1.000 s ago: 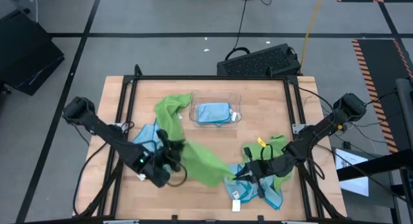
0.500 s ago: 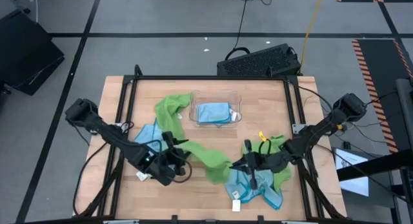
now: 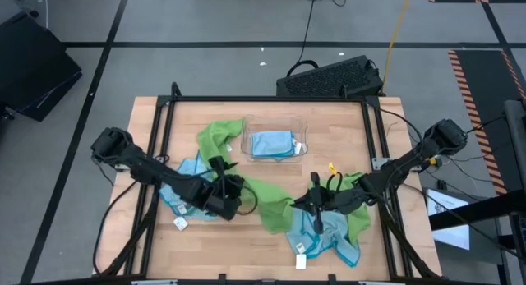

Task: Fold microfiber towels
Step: Fold the bottom left green microfiber cloth

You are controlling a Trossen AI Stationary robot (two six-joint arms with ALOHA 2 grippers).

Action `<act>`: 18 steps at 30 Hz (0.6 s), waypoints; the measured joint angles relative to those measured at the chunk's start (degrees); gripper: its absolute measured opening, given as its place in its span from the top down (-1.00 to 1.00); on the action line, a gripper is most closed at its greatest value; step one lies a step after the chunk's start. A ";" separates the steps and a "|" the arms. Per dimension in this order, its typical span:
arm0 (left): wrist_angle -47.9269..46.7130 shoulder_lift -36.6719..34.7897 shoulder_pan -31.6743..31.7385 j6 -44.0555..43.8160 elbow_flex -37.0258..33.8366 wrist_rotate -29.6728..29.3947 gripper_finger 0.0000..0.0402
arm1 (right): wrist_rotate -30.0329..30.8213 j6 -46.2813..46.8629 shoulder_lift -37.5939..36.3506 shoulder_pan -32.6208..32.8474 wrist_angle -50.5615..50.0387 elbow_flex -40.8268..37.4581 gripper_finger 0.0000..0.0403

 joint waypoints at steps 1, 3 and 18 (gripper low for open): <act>1.22 0.00 1.00 0.87 0.00 2.22 -0.46 | 0.00 0.21 0.00 -0.24 -0.29 0.00 0.98; 6.05 -0.23 2.54 3.58 0.00 8.96 -0.45 | -0.02 0.71 0.00 -0.88 -1.02 0.00 0.98; 14.02 -0.33 2.27 8.04 0.04 11.51 -0.51 | 0.00 3.84 0.00 -2.43 -5.29 -0.02 0.98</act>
